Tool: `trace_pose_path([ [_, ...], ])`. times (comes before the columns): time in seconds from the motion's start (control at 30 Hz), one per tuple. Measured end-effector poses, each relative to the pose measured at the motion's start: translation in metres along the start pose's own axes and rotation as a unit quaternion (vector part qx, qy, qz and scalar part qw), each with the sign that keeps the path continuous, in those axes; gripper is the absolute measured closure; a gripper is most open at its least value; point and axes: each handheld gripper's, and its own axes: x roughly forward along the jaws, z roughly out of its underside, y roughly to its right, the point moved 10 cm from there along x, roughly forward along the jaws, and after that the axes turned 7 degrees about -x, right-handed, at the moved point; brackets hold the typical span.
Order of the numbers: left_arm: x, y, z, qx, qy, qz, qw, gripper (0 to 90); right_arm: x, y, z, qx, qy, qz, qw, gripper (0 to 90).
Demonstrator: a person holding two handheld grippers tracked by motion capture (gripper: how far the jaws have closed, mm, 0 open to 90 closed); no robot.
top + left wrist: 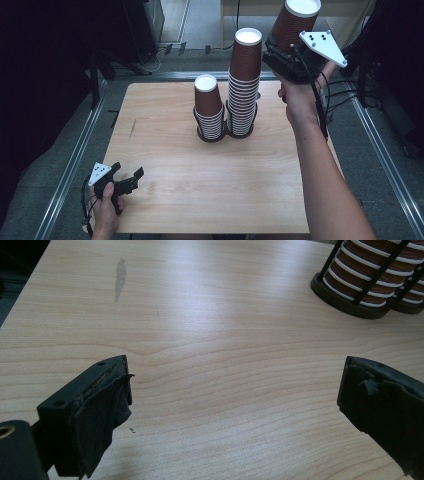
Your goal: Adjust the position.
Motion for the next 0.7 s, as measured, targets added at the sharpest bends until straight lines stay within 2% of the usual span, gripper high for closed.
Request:
trace_pose_path([
  [0.3,0.000,0.000,0.000,0.001,0.000,0.000,1.0000,0.9,-0.007,0.007,0.011,-0.003,-0.003,0.002,1.0000,12.3],
  [0.7,0.000,0.000,0.000,-0.001,0.001,0.001,1.0000,0.9,-0.021,0.013,0.036,-0.006,-0.009,0.000,0.9999,12.3],
])
